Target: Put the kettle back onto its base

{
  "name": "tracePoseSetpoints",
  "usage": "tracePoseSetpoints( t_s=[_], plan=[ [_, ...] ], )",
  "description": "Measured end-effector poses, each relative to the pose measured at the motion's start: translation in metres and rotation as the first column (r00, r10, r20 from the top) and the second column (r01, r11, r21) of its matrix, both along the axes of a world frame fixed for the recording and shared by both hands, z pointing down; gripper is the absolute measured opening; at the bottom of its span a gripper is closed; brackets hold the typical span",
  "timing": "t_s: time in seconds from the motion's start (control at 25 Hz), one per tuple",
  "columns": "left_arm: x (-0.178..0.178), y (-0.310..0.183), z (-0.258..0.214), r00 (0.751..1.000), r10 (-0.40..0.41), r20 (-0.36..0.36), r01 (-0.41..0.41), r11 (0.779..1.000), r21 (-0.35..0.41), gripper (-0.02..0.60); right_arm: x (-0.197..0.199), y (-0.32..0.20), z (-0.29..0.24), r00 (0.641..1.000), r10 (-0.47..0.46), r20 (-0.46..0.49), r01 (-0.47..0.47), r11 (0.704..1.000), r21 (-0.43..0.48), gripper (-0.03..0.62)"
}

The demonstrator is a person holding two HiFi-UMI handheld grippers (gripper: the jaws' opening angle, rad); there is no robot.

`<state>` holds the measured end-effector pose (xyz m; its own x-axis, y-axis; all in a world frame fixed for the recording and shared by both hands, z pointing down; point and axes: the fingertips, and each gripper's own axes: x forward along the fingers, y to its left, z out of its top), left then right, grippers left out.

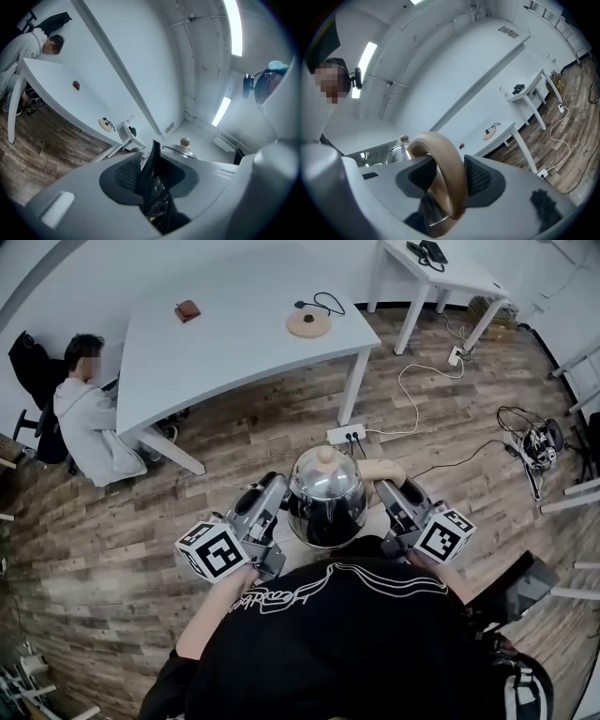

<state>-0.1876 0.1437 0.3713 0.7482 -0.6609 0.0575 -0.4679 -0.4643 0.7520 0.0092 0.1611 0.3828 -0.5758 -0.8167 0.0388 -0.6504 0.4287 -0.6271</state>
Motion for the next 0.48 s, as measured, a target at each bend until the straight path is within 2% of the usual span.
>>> tracePoseSetpoints(
  t_s=[0.24, 0.48],
  plan=[
    [0.015, -0.040, 0.011, 1.000, -0.013, 0.005, 0.013, 1.000, -0.007, 0.098, 0.016, -0.047, 0.011, 1.000, -0.009, 0.005, 0.009, 1.000, -0.003, 0.183],
    [0.035, -0.117, 0.028, 0.999, -0.032, 0.036, 0.033, 0.998, -0.044, 0.100, 0.035, -0.129, 0.034, 0.999, -0.021, 0.042, 0.023, 0.999, -0.043, 0.182]
  ],
)
